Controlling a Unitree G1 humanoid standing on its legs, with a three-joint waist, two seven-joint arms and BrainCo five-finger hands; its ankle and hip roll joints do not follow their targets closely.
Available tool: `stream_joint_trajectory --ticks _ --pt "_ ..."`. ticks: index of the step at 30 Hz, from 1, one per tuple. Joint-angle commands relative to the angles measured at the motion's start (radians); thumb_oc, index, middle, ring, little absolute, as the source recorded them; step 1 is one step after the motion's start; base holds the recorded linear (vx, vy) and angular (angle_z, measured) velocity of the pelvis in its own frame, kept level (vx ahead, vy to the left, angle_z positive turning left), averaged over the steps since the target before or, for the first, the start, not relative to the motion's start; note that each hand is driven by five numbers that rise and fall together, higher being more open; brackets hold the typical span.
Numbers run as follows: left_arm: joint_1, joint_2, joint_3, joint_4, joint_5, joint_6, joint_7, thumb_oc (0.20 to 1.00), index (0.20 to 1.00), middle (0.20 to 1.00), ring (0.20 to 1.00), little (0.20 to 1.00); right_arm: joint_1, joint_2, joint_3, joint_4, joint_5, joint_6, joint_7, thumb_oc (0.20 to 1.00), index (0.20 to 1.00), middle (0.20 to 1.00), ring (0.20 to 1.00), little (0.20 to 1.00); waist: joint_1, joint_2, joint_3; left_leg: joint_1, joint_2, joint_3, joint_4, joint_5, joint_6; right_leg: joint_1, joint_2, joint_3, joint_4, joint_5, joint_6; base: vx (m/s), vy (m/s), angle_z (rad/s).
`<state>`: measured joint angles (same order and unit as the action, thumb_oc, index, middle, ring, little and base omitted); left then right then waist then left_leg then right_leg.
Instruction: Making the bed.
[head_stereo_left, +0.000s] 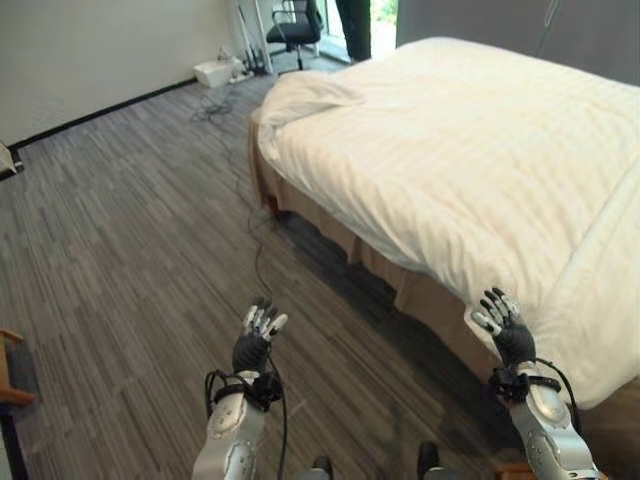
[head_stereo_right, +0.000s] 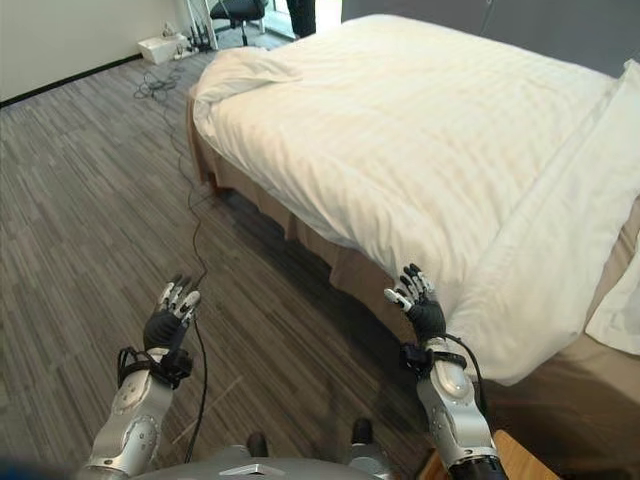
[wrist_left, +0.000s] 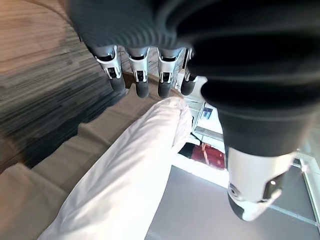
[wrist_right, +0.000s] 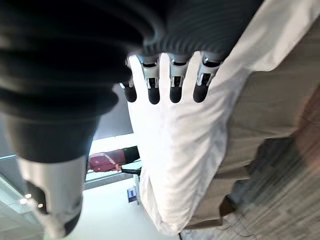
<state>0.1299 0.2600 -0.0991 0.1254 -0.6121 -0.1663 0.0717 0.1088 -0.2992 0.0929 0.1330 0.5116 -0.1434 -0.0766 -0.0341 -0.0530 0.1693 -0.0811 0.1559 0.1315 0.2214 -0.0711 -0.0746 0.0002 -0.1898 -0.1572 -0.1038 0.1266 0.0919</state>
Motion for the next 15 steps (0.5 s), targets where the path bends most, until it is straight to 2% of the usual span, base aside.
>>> stream_joint_trajectory --ticks 1,2,3,4,6,7,8,9,10,12,13,14,15 --pt "-0.041 0.03 0.003 -0.044 0.025 -0.067 -0.014 1.0 1.0 1.0 1.0 1.0 -0.017 -0.049 -0.027 -0.057 0.015 -0.045 0.028 1.0 1.0 1.0 1.0 1.0 -0.038 0.033 -0.03 0.05 0.072 -0.009 -0.083 0.094 -0.057 0.002 -0.025 0.036 0.09 -0.096 0.075 0.03 0.299 -0.15" --pt "-0.052 0.029 0.0 -0.038 0.02 -0.069 -0.014 1.0 1.0 1.0 1.0 1.0 -0.008 -0.049 -0.027 -0.062 0.006 -0.043 0.032 1.0 1.0 1.0 1.0 1.0 -0.048 0.049 -0.038 0.07 0.054 -0.012 -0.133 0.082 -0.052 -0.002 -0.04 0.041 0.088 -0.089 0.085 0.04 0.478 -0.06" --pt "-0.074 0.03 -0.003 -0.026 0.006 -0.078 -0.006 1.0 1.0 1.0 1.0 1.0 0.015 -0.041 -0.029 -0.07 -0.035 -0.04 0.037 1.0 1.0 1.0 1.0 1.0 -0.069 0.069 -0.051 0.113 0.009 -0.004 -0.226 0.06 -0.032 -0.038 -0.088 0.042 0.125 -0.065 0.106 0.04 0.407 -0.05" --pt "-0.074 0.03 -0.003 -0.025 0.005 -0.078 -0.006 1.0 1.0 1.0 1.0 1.0 0.016 -0.04 -0.029 -0.071 -0.036 -0.04 0.037 1.0 1.0 1.0 1.0 1.0 -0.067 0.068 -0.051 0.115 0.007 -0.001 -0.228 0.06 -0.031 -0.041 -0.09 0.045 0.129 -0.067 0.107 0.03 0.452 -0.05" --pt "-0.09 0.032 0.0 -0.034 -0.006 -0.082 0.007 1.0 1.0 1.0 1.0 1.0 0.022 -0.018 -0.025 -0.071 -0.037 -0.039 0.027 1.0 1.0 1.0 1.0 1.0 -0.069 0.065 -0.026 0.13 -0.041 -0.002 -0.22 0.037 0.021 -0.115 -0.133 0.098 0.293 -0.002 0.11 -0.06 0.367 -0.02" --pt "-0.093 0.033 0.009 -0.038 -0.009 -0.086 0.022 1.0 1.0 1.0 1.0 1.0 0.021 0.006 -0.007 -0.07 -0.02 -0.043 0.021 1.0 1.0 1.0 1.0 1.0 -0.074 0.069 -0.008 0.142 -0.052 0.014 -0.238 0.045 0.04 -0.166 -0.131 0.111 0.389 0.021 0.099 -0.13 0.522 -0.4" --pt "-0.109 0.036 0.029 -0.015 0.02 -0.097 0.053 1.0 1.0 1.0 1.0 1.0 0.021 0.036 0.036 -0.055 0.033 -0.045 0.046 1.0 1.0 1.0 1.0 1.0 -0.1 0.086 0.011 0.159 -0.06 0.002 -0.271 0.074 0.053 -0.215 -0.016 0.164 0.532 -0.03 0.078 -0.09 0.497 -0.42" --pt "-0.124 0.023 0.045 -0.016 0.009 -0.117 0.085 1.0 1.0 1.0 1.0 1.0 0.021 0.04 0.066 -0.06 0.048 -0.042 0.062 1.0 1.0 1.0 1.0 1.0 -0.102 0.083 0.005 0.164 -0.069 0.004 -0.285 0.081 0.057 -0.226 0.033 0.143 0.528 -0.054 0.067 -0.03 0.342 -0.4" --pt "-0.123 0.023 0.046 -0.016 0.01 -0.118 0.085 1.0 1.0 1.0 1.0 1.0 0.021 0.039 0.067 -0.06 0.049 -0.042 0.062 1.0 1.0 1.0 1.0 1.0 -0.104 0.082 0.007 0.169 -0.068 0.003 -0.289 0.081 0.056 -0.224 0.033 0.141 0.532 -0.059 0.066 0.03 0.177 -0.08" --pt "-0.121 0.007 0.061 -0.003 -0.004 -0.118 0.082 1.0 1.0 1.0 1.0 1.0 0.028 0.023 0.105 -0.076 0.055 -0.038 0.101 1.0 1.0 1.0 1.0 1.0 -0.102 0.07 -0.011 0.163 -0.092 0.021 -0.299 0.083 0.064 -0.228 0.089 0.074 0.485 -0.105 0.043 0.04 0.151 0.11" --pt "-0.12 0.009 0.066 0.001 0.013 -0.118 0.086 1.0 1.0 1.0 1.0 1.0 0.028 0.005 0.12 -0.07 0.045 -0.032 0.115 1.0 1.0 1.0 1.0 1.0 -0.105 0.063 -0.024 0.16 -0.101 0.02 -0.3 0.079 0.064 -0.213 0.127 0.055 0.429 -0.128 0.025 0.06 0.086 0.04" --pt "-0.126 0.018 0.065 -0.001 0.038 -0.117 0.091 1.0 1.0 1.0 1.0 1.0 0.022 -0.006 0.134 -0.067 0.042 -0.031 0.116 1.0 1.0 1.0 1.0 1.0 -0.104 0.049 -0.036 0.161 -0.116 0.021 -0.301 0.072 0.065 -0.193 0.156 0.051 0.339 -0.124 0.014 0.12 -0.007 -0.05" --pt "-0.156 0.033 0.081 0.004 0.181 -0.103 0.156 1.0 1.0 1.0 1.0 1.0 0.026 -0.04 0.096 -0.018 -0.021 -0.044 0.025 1.0 1.0 1.0 1.0 1.0 -0.094 0.031 -0.037 0.165 -0.131 0.027 -0.289 0.039 0.071 -0.148 0.161 0.036 0.262 -0.124 -0.01 0.08 -0.027 0.2"
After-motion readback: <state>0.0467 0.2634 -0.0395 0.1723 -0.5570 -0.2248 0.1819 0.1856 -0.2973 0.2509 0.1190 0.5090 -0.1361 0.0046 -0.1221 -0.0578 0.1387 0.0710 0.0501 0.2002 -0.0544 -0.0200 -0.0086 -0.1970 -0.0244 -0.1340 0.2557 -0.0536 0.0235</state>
